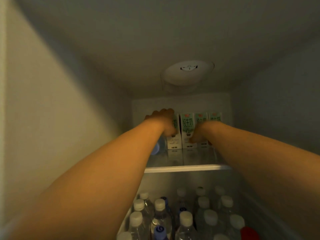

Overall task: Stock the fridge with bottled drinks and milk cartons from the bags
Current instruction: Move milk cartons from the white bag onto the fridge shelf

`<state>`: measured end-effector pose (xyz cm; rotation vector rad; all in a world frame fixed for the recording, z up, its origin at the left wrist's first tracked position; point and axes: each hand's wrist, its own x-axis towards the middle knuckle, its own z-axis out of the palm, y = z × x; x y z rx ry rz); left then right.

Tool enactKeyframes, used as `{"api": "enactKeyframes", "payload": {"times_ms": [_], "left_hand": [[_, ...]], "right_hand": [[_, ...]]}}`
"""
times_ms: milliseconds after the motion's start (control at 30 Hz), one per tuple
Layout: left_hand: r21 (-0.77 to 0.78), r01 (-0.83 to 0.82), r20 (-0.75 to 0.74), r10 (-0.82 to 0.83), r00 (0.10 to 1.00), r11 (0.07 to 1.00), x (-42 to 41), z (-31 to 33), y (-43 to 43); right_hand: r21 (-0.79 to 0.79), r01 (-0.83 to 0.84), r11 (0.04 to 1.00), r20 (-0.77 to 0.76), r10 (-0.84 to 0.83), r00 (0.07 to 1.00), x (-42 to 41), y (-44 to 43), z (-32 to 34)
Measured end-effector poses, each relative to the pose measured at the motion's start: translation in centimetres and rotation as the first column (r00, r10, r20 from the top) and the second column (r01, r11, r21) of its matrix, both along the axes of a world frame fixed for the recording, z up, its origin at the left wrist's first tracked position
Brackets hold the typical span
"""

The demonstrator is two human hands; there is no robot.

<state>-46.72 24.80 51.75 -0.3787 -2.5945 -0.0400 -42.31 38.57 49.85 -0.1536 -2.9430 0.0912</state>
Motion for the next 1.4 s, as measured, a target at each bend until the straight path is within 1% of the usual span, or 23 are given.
{"api": "enactKeyframes", "payload": {"times_ms": [67,133,267,333,467,500,533,667,733,833,900,1000,1100,1167,1300,1400], "left_hand": [[0.062,0.011,0.009,-0.011,1.0,0.998,1.0,-0.4,-0.4],[0.113,0.013,-0.002,-0.013,1.0,0.993,2.4,-1.0,-0.8],[0.142,0.014,-0.054,-0.006,0.998,0.99,6.1,-2.6,-2.0],[0.148,-0.011,-0.077,0.022,0.997,0.989,8.0,-3.3,-2.8],[0.168,-0.051,-0.093,0.068,0.993,0.985,11.1,-4.7,-4.3],[0.168,-0.05,-0.094,0.066,0.993,0.985,11.5,-5.0,-4.7],[0.161,-0.044,-0.094,0.06,0.994,0.986,12.2,-5.4,-5.2],[0.086,0.009,-0.108,0.0,0.994,0.996,14.8,-7.9,-7.2],[0.107,0.05,-0.107,-0.039,0.994,0.993,16.7,-9.6,-8.0],[0.107,0.136,-0.169,-0.116,0.979,0.985,20.9,-12.5,-8.9],[0.104,0.143,-0.172,-0.123,0.977,0.984,24.2,-14.7,-9.8],[0.129,0.145,-0.111,-0.131,0.985,0.981,29.3,-18.7,-11.1],[0.119,0.145,-0.099,-0.134,0.986,0.982,34.1,-23.2,-12.1],[0.138,0.143,-0.06,-0.136,0.989,0.98,36.7,-26.1,-12.8],[0.254,0.099,0.042,-0.114,0.993,0.962,41.4,-31.7,-14.2],[0.347,0.05,0.145,-0.106,0.984,0.937,44.8,-35.7,-14.8]], "right_hand": [[-0.115,-0.019,0.993,-0.009,0.018,1.0,0.0,0.2,0.0],[-0.187,-0.024,0.982,-0.028,0.019,0.999,0.2,0.0,0.0],[-0.269,-0.071,0.961,-0.175,0.024,0.984,1.2,-1.0,-0.6],[-0.275,-0.054,0.96,-0.187,0.001,0.982,2.0,-1.3,-1.1],[-0.304,-0.005,0.953,-0.275,-0.083,0.958,2.2,-0.9,-2.2],[-0.3,-0.012,0.954,-0.304,-0.084,0.949,3.0,-1.0,-2.5],[-0.283,-0.018,0.959,-0.308,-0.073,0.949,5.7,-1.7,-2.9],[-0.279,-0.118,0.953,-0.376,0.005,0.927,12.7,-3.1,-4.8],[-0.24,-0.15,0.959,-0.415,0.038,0.909,15.0,-3.6,-6.5],[-0.175,-0.182,0.968,-0.499,0.072,0.864,19.0,-4.4,-9.5],[-0.149,-0.203,0.968,-0.527,0.096,0.845,21.7,-4.6,-12.2],[-0.123,-0.235,0.964,-0.536,0.135,0.833,25.8,-5.0,-16.6],[-0.145,-0.283,0.948,-0.527,0.168,0.833,29.5,-5.5,-20.6],[-0.155,-0.316,0.936,-0.514,0.197,0.835,31.9,-6.0,-23.1],[-0.184,-0.37,0.911,-0.48,0.245,0.842,36.2,-6.6,-28.3],[-0.207,-0.405,0.891,-0.382,0.307,0.871,39.5,-6.7,-32.3]]}}
